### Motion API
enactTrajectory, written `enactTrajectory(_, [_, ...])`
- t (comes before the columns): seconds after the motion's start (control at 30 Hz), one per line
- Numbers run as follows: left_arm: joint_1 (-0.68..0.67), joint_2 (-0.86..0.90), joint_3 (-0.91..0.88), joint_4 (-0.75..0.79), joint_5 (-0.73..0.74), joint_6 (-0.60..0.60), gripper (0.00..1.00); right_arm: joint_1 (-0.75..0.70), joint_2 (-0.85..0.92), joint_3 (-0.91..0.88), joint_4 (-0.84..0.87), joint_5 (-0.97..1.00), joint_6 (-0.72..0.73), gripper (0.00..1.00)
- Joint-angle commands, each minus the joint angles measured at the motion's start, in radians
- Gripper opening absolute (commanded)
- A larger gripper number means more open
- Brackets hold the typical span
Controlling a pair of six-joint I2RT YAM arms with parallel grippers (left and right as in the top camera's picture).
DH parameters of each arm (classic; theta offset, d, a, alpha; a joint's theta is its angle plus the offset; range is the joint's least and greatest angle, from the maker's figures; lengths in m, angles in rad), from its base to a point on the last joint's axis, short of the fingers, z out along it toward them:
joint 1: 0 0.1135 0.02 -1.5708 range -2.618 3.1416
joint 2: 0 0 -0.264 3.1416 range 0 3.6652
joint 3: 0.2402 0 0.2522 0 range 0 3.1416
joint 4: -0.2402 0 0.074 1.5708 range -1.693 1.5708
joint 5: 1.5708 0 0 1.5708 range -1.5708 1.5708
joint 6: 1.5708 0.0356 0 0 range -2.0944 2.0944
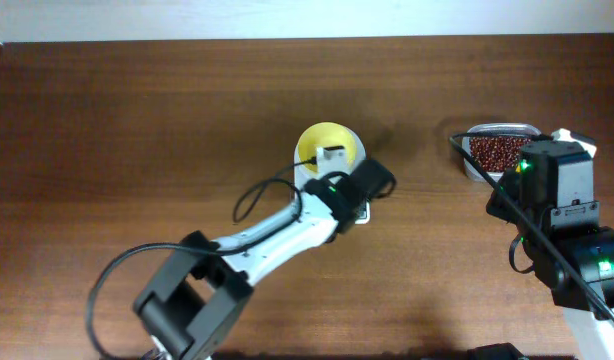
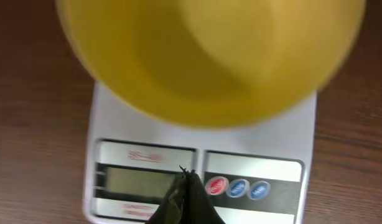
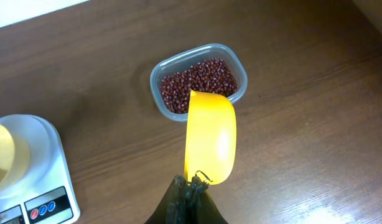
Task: Scoop item into bowl and weigh 50g on scale
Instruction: 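Lift the left gripper up and back away from the scale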
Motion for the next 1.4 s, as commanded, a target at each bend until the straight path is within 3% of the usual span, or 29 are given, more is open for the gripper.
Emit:
enactTrajectory(0.0, [0.080,-0.129,-0.006,-0.027,0.120,0.211,0.00,0.003,0.003,0.020,0.006,0.029,0.007,0.04])
enactTrajectory(0.1, [0.088,-0.172,-0.006,-0.038,0.113,0.365,0.00,0.003,0.023,0.020,0.005,0.031,0.007,0.04])
enactTrajectory(0.27, [0.088,-0.175,-0.006,-0.074,0.105,0.365,0.00,0.003,0.067,0.020,0.005,0.024,0.007,0.04])
enactTrajectory(0.4, [0.088,-0.177,-0.006,-0.074,0.109,0.441,0.00,0.003,0.073,0.020,0.004,0.024,0.006,0.04])
enactTrajectory(0.5, [0.115,-0.223,-0.006,-0.086,0.224,0.601,0.00,0.003,0.073,0.020,0.000,0.024,-0.004,0.04])
enactTrajectory(0.6, [0.153,-0.292,-0.006,-0.088,0.260,0.669,0.00,0.003,0.074,0.020,-0.006,0.024,-0.004,0.04])
enactTrajectory(0.7, [0.212,-0.430,-0.006,-0.108,0.420,0.845,0.00,0.003,0.073,0.020,-0.025,0.041,-0.005,0.04])
enactTrajectory(0.73, [0.246,-0.507,-0.006,-0.151,0.496,0.938,0.00,0.003,0.073,0.020,-0.029,0.043,-0.004,0.04])
enactTrajectory(0.8, [0.263,-0.573,-0.006,-0.242,0.498,1.008,0.00,0.003,0.073,0.020,-0.028,0.043,-0.004,0.04])
enactTrajectory(0.83, [0.263,-0.604,-0.006,-0.296,0.498,1.030,0.27,0.003,0.073,0.020,-0.028,0.043,-0.004,0.04])
enactTrajectory(0.87, [0.263,-0.622,-0.006,-0.312,0.498,1.030,0.99,0.003,0.073,0.020,-0.027,0.042,-0.004,0.04])
enactTrajectory(1.17, [0.262,-0.624,-0.048,-0.340,0.469,1.054,0.99,0.003,0.073,0.020,-0.027,0.042,-0.004,0.04])
enactTrajectory(1.37, [0.216,-0.728,-0.346,-0.068,0.498,1.078,0.99,0.003,0.073,0.020,-0.029,0.042,-0.004,0.04])
